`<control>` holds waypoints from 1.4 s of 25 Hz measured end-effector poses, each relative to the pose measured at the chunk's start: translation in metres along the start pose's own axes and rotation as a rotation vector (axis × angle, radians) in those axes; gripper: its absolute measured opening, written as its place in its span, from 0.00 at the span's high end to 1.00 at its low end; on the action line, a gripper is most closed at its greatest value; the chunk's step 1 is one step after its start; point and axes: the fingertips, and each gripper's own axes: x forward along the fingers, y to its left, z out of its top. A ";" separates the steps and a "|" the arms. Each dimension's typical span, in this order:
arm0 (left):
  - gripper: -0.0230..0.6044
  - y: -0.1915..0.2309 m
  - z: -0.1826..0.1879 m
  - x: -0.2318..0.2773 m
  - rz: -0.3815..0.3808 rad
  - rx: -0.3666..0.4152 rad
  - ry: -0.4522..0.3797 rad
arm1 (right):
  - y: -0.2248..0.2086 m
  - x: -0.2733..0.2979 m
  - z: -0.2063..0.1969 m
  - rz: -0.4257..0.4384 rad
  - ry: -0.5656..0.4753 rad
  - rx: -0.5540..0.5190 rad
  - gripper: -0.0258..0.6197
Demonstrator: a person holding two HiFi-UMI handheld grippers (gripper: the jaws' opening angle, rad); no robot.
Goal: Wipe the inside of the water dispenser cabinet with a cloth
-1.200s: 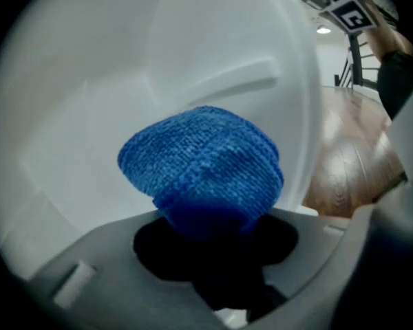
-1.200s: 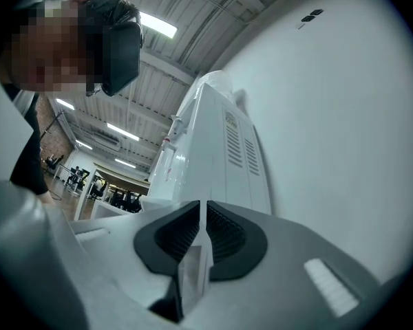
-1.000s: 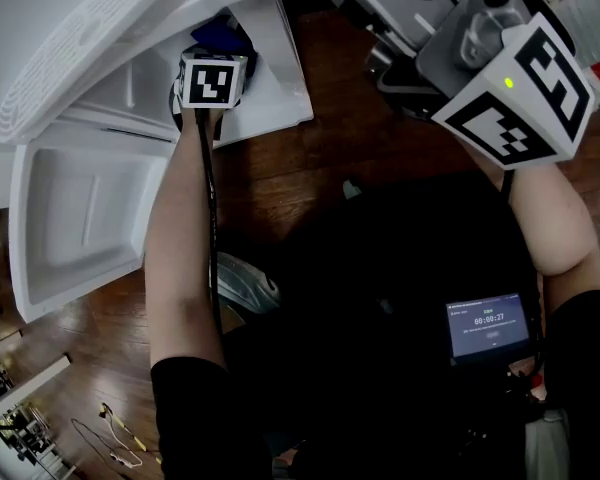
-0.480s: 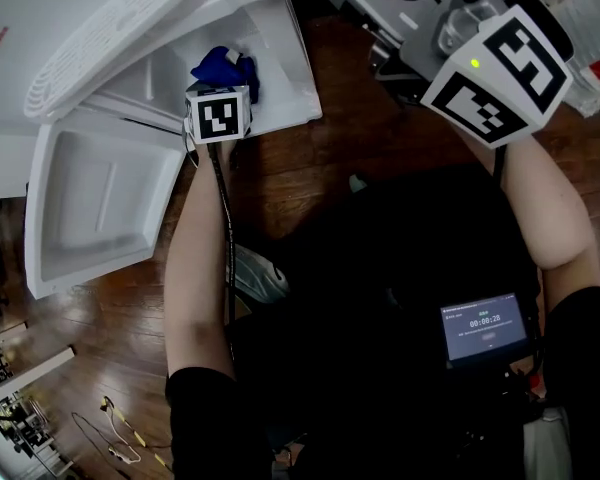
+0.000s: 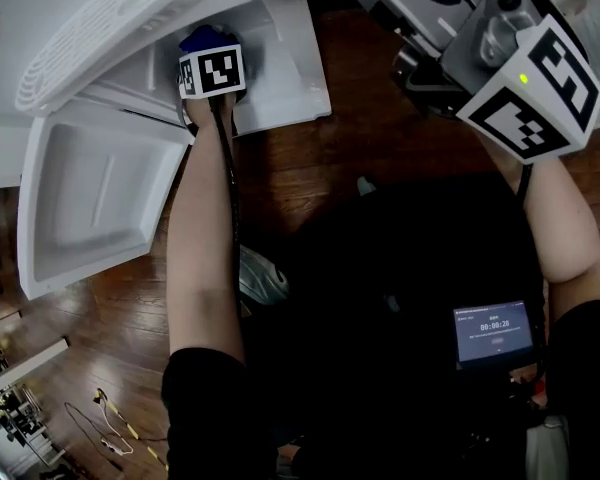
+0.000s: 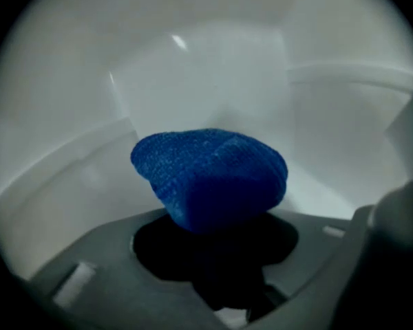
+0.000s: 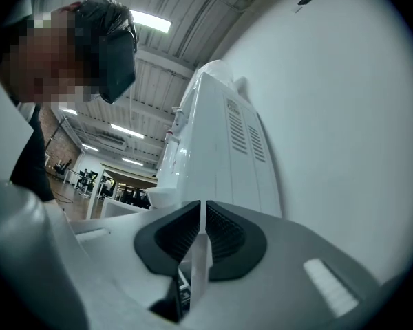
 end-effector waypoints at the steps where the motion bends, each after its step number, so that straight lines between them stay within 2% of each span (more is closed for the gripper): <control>1: 0.65 0.003 0.005 0.005 0.002 -0.025 0.002 | 0.001 0.001 0.000 0.005 0.002 0.001 0.92; 6: 0.65 0.010 0.009 0.007 0.023 -0.111 0.020 | -0.001 0.002 -0.001 0.002 -0.004 0.006 0.92; 11: 0.65 0.004 -0.025 -0.027 0.088 -0.153 0.021 | -0.001 -0.002 0.002 0.011 -0.027 0.022 0.92; 15: 0.65 0.014 -0.056 -0.050 0.118 -0.309 -0.013 | 0.001 -0.003 0.004 0.006 -0.033 0.008 0.92; 18: 0.66 0.022 -0.062 -0.049 0.134 -0.379 -0.005 | 0.004 -0.002 0.005 0.019 -0.047 0.003 0.91; 22: 0.66 0.029 -0.052 -0.035 0.152 -0.506 0.022 | 0.007 0.001 0.006 0.030 -0.053 0.017 0.92; 27: 0.66 0.036 -0.022 -0.014 0.152 -0.699 0.007 | 0.010 0.002 0.008 0.054 -0.051 0.038 0.92; 29: 0.66 0.041 -0.014 -0.008 0.164 -0.745 -0.019 | 0.012 0.003 0.005 0.066 -0.043 0.034 0.92; 31: 0.64 0.038 -0.004 -0.004 0.142 -0.779 -0.072 | 0.013 0.003 0.001 0.069 -0.036 0.034 0.92; 33: 0.64 0.033 0.003 -0.012 0.097 -0.839 -0.147 | 0.013 0.002 -0.001 0.062 -0.034 0.036 0.92; 35: 0.64 0.036 0.008 -0.035 0.064 -0.908 -0.257 | 0.012 0.001 -0.001 0.052 -0.032 0.033 0.92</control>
